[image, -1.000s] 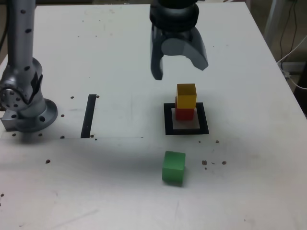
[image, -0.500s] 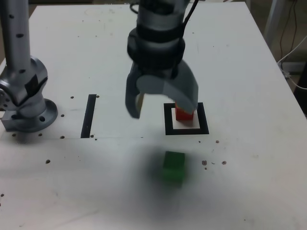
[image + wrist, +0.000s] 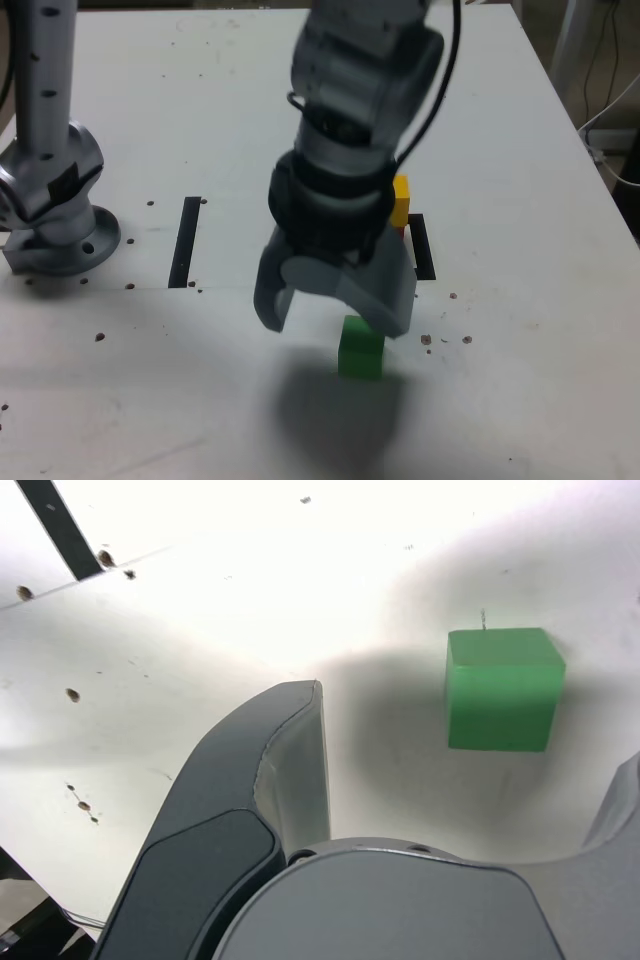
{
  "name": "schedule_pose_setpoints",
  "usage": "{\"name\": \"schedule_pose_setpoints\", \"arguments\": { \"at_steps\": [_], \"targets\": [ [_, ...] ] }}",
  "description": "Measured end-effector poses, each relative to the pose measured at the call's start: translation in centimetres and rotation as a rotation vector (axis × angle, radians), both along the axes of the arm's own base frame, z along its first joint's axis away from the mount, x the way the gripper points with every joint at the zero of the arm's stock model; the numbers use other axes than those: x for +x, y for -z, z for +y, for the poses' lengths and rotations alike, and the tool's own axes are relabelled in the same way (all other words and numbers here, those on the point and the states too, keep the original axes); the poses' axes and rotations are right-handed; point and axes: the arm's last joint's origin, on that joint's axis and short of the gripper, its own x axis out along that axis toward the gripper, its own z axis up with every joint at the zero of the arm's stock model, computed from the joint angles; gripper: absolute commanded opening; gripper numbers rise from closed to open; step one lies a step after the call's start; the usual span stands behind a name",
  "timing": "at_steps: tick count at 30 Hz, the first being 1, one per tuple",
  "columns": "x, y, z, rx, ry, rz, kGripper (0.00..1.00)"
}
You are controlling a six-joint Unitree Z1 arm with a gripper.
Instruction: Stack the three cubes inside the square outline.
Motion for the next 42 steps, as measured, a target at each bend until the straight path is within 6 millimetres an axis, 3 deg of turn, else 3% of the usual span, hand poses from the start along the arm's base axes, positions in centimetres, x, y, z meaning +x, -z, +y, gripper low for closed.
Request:
{"name": "schedule_pose_setpoints", "arguments": {
  "at_steps": [11,17,21,26,29,42],
  "targets": [
    [2.2,2.4,-0.7,-0.022,0.009,0.008,0.96],
    [3.4,3.9,-0.1,-0.031,0.017,0.036,0.87],
    [3.8,4.5,0.3,-0.035,0.015,0.046,0.70],
    [4.0,4.7,0.2,-0.043,0.020,0.031,0.37],
    [4.0,4.7,0.2,-0.044,0.021,0.027,0.27],
    [4.1,4.7,0.2,-0.048,0.028,0.019,0.26]
  ]
}}
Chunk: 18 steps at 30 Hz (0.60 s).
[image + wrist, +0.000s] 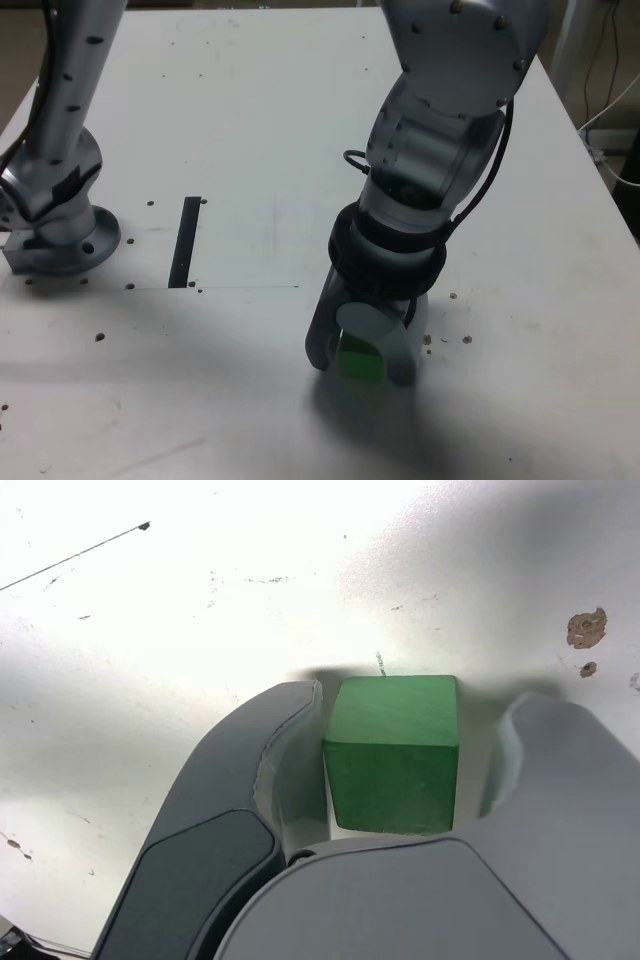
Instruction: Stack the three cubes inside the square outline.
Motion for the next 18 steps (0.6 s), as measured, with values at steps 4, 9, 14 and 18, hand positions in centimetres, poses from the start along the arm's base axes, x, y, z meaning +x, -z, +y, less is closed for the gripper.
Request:
{"name": "schedule_pose_setpoints", "arguments": {
  "at_steps": [4,9,14,18],
  "targets": [
    [0.0,0.0,0.0,0.001,0.000,0.000,0.26],
    [-0.1,0.0,0.1,0.010,0.001,0.006,0.25],
    [-1.0,-1.1,0.7,0.049,0.005,0.026,0.26],
    [-2.2,-3.7,1.8,0.090,-0.003,0.009,0.26]
  ]
}}
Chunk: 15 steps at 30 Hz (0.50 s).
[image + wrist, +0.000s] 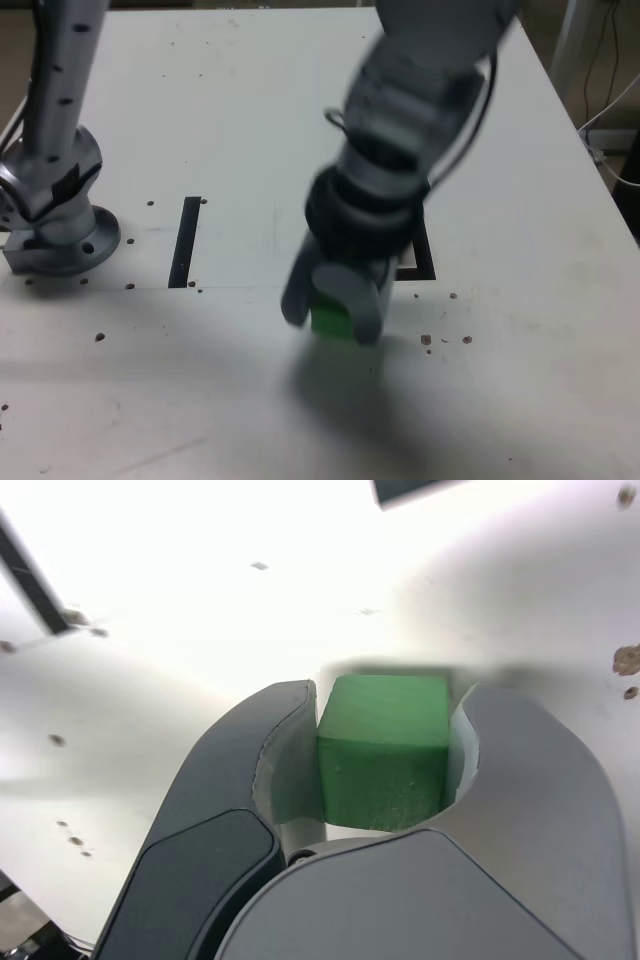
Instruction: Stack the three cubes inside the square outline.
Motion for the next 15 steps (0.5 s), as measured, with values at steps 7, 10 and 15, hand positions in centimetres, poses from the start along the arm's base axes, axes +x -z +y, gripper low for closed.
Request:
{"name": "schedule_pose_setpoints", "arguments": {
  "at_steps": [7,10,15],
  "targets": [
    [-1.2,-4.6,3.3,0.024,-0.053,-0.060,0.26],
    [-0.9,-6.6,5.7,0.017,-0.098,-0.099,0.26],
    [0.2,-7.8,9.1,0.007,-0.156,-0.129,0.26]
  ]
}}
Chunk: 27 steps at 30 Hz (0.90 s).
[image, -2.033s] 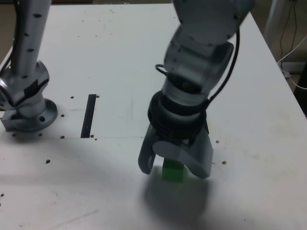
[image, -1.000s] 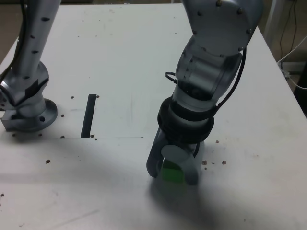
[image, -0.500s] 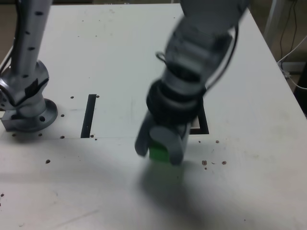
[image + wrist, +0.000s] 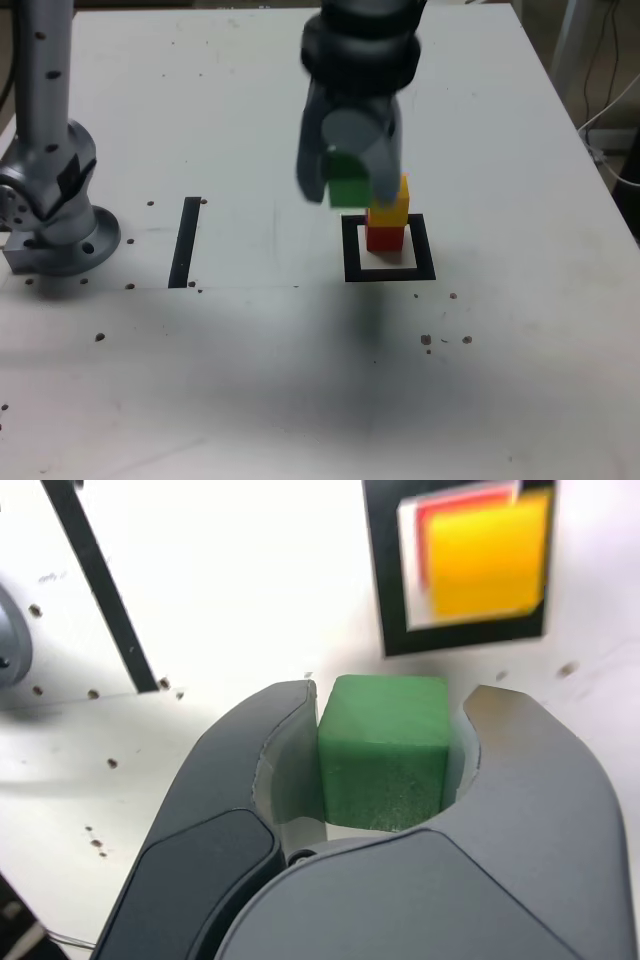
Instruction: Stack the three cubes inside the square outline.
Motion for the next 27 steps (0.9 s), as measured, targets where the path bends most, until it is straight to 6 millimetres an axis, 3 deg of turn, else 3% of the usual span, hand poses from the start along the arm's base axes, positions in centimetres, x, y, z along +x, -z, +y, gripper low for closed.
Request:
{"name": "schedule_pose_setpoints", "arguments": {
  "at_steps": [8,27],
  "targets": [
    [1.7,-0.3,3.0,-0.033,-0.055,-0.019,0.26],
    [4.4,2.2,4.8,-0.066,-0.094,-0.001,0.26]
  ]
}}
